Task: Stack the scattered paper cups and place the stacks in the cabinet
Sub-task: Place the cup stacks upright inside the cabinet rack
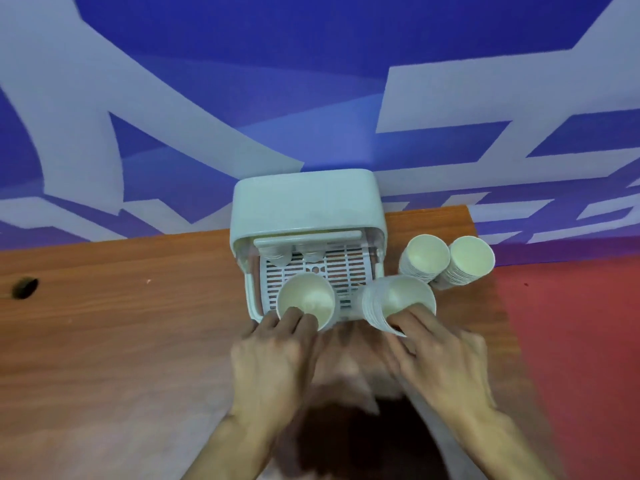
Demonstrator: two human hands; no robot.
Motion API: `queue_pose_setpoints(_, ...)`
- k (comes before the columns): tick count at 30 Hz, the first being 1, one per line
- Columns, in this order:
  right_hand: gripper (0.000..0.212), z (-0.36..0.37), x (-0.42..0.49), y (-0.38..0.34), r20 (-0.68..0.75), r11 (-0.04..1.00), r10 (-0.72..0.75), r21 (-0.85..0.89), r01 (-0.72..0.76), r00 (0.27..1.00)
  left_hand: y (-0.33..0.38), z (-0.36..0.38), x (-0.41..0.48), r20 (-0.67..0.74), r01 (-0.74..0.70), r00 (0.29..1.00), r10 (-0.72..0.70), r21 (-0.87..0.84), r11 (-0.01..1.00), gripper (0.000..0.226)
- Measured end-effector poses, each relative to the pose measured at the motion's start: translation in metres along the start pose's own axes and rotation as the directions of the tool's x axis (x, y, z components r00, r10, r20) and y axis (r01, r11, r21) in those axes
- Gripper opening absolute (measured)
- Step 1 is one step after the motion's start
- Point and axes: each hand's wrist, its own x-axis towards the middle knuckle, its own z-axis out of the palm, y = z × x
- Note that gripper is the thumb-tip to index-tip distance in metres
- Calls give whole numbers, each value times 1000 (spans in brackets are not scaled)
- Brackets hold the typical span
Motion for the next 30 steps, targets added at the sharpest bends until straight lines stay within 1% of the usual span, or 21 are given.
queue_pose_setpoints(3, 18, 22, 23, -23, 75, 995, -98, 8, 98, 992, -23, 0, 6, 14, 22, 1000, -23, 37, 999, 15)
queue_pose_setpoints(5, 20, 34, 32, -33, 126, 992, -127, 17, 126, 984, -34, 5, 9, 43, 30, 999, -31, 35, 999, 20)
queue_pose_setpoints(10, 20, 60, 45, -49, 257, 978, -201, -6, 209, 945, -57, 28, 12, 103, 34, 994, -35, 10, 999, 27)
queue_pose_setpoints(14, 23, 89, 62, -60, 343, 979, -170, -48, 198, 924, -71, 42, 24, 110, 47, 993, -49, 25, 999, 32)
queue_pose_setpoints(19, 28, 123, 80, -70, 408, 984, -95, -97, 147, 908, -87, 66, 42, 176, 34, 983, -49, 86, 996, 41)
queue_pose_setpoints(25, 28, 136, 89, -74, 428, 979, -56, -153, 134, 902, -104, 87, 53, 185, 30, 982, -44, 80, 996, 36)
queue_pose_setpoints(30, 32, 136, 85, -77, 417, 980, -55, -152, 130, 907, -107, 93, 58, 164, 37, 985, -48, 73, 997, 36)
